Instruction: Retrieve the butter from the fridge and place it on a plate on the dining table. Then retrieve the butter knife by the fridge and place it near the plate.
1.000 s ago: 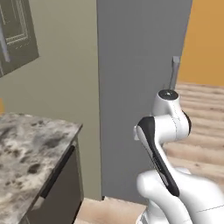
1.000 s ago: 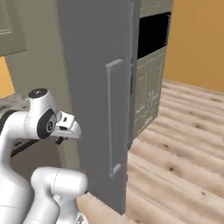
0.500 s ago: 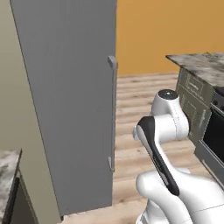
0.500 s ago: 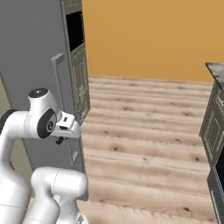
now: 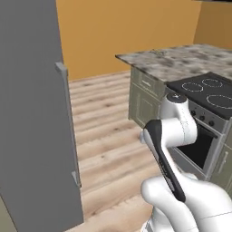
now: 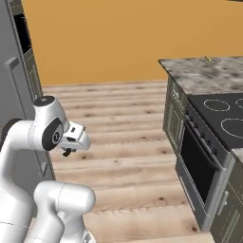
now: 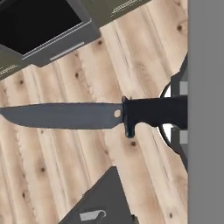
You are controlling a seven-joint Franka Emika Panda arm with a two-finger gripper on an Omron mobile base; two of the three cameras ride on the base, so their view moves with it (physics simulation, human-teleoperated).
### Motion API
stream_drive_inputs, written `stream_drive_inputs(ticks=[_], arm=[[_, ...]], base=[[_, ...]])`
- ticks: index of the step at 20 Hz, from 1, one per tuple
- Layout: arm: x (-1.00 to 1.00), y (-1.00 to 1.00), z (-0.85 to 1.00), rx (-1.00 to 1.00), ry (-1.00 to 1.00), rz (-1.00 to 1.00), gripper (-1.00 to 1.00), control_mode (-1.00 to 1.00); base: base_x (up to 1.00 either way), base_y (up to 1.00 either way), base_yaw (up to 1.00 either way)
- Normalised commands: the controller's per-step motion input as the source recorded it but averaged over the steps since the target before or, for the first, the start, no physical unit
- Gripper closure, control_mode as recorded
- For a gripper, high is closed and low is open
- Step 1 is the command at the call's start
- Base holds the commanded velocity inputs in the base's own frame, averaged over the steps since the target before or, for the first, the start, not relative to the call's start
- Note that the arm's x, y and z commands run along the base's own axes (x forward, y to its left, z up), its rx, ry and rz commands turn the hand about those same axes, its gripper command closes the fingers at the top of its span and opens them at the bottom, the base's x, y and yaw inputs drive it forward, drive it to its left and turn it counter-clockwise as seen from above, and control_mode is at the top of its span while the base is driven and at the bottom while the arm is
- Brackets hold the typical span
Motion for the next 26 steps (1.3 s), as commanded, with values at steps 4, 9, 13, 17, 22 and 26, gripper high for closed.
stream_drive_inputs(ticks=[4, 9, 13, 17, 22, 26], arm=[[0.0, 0.0, 0.0, 0.0, 0.0, 0.0, 1.0, 1.0], [0.0, 0.0, 0.0, 0.0, 0.0, 0.0, 1.0, 1.0], [0.0, 0.0, 0.0, 0.0, 0.0, 0.0, 1.0, 1.0], [0.0, 0.0, 0.0, 0.0, 0.0, 0.0, 1.0, 1.0], [0.0, 0.0, 0.0, 0.0, 0.0, 0.0, 1.0, 1.0], [0.0, 0.0, 0.0, 0.0, 0.0, 0.0, 1.0, 1.0]], base=[[0.4, -0.71, 0.02], [0.6, -0.73, 0.2], [0.87, -0.22, 0.16], [0.98, -0.01, 0.11], [0.93, -0.04, 0.08], [0.84, -0.17, 0.09]])
